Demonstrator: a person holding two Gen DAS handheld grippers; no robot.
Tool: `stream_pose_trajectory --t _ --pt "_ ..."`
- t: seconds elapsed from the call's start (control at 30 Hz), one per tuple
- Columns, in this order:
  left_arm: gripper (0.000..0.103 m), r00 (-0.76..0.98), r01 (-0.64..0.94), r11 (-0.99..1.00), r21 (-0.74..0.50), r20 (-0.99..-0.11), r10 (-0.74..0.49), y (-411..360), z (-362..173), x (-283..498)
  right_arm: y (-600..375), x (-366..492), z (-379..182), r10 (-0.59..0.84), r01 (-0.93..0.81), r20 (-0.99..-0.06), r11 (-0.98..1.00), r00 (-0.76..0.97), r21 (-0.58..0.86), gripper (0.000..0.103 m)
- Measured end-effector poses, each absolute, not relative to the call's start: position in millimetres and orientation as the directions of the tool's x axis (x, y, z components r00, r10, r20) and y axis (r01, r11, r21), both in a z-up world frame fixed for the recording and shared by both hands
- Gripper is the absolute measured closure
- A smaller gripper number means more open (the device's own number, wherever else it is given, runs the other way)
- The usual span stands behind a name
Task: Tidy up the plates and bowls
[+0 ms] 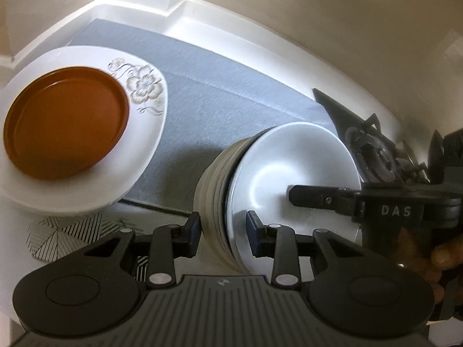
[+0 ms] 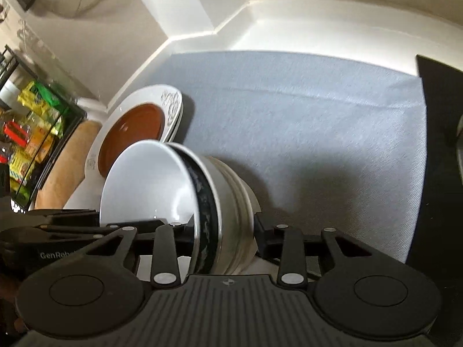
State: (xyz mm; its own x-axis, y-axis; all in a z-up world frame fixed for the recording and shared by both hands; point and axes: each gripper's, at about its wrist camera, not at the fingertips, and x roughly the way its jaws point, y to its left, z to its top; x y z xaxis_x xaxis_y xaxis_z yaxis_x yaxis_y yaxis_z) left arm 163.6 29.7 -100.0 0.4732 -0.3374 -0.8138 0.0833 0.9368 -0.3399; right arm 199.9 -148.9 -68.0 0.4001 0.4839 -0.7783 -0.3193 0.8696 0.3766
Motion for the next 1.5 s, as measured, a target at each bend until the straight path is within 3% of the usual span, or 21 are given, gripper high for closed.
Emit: stream_pose_trajectory --t 0.83,0.9,1.0,1.5 --pt "0.063 0.433 0.053 0.928 -0.369 -0.829 -0.355 31 -110 179 -139 229 -78 0.437 -0.243 -0.844 0.895 0.313 0.373 0.062" --pt "0.062 0.432 0.049 0.928 -0.37 -0.829 -0.354 31 -110 179 -138 232 -79 0.429 -0.24 -0.852 0.899 0.301 0.367 0.054" --pt "0.06 0.428 0.045 0.926 -0.374 -0.83 -0.356 32 -111 178 -138 237 -81 0.418 -0.229 -0.863 0.903 0.282 0.363 0.05" --pt "0.058 0.408 0.073 0.924 -0.374 -0.835 -0.37 30 -111 178 -118 244 -86 0.425 -0.27 -0.872 0.893 0.243 0.36 0.044"
